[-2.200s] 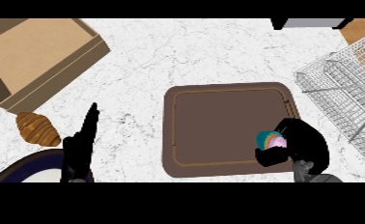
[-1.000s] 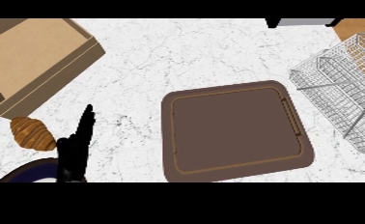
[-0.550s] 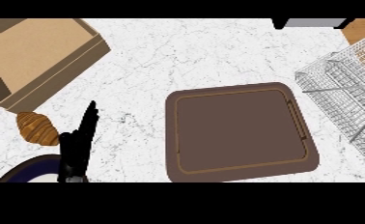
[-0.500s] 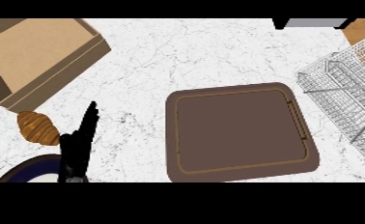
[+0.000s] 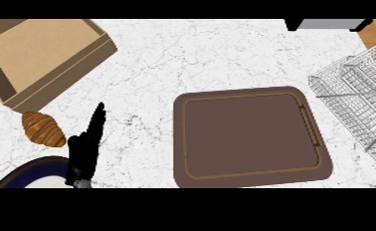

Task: Pick the cupcake from the tray and place it in the tiered basket

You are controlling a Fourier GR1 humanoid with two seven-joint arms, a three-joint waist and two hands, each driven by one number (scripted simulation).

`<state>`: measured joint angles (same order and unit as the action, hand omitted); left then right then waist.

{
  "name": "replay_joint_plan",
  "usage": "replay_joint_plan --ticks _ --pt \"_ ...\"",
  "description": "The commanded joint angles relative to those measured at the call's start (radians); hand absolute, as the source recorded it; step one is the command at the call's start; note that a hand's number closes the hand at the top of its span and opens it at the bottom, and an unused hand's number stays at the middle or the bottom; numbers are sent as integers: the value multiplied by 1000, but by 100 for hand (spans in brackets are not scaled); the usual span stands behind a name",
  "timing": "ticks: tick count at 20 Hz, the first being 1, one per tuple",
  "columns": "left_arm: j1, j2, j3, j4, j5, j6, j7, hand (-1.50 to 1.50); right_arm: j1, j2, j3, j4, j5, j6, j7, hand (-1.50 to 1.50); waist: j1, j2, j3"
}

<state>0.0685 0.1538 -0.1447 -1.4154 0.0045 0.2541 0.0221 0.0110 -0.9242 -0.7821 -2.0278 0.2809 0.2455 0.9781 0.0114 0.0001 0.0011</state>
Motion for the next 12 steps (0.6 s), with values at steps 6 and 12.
replay_joint_plan --ticks 6,12 --pt "47 -17 -2 26 -21 -17 -51 0 -179 -28 211 247 87 -34 -73 150 1 2 -1" --pt "50 -17 4 -7 -22 -25 -17 0 -266 32 333 483 206 -137 -179 150 5 3 -1"
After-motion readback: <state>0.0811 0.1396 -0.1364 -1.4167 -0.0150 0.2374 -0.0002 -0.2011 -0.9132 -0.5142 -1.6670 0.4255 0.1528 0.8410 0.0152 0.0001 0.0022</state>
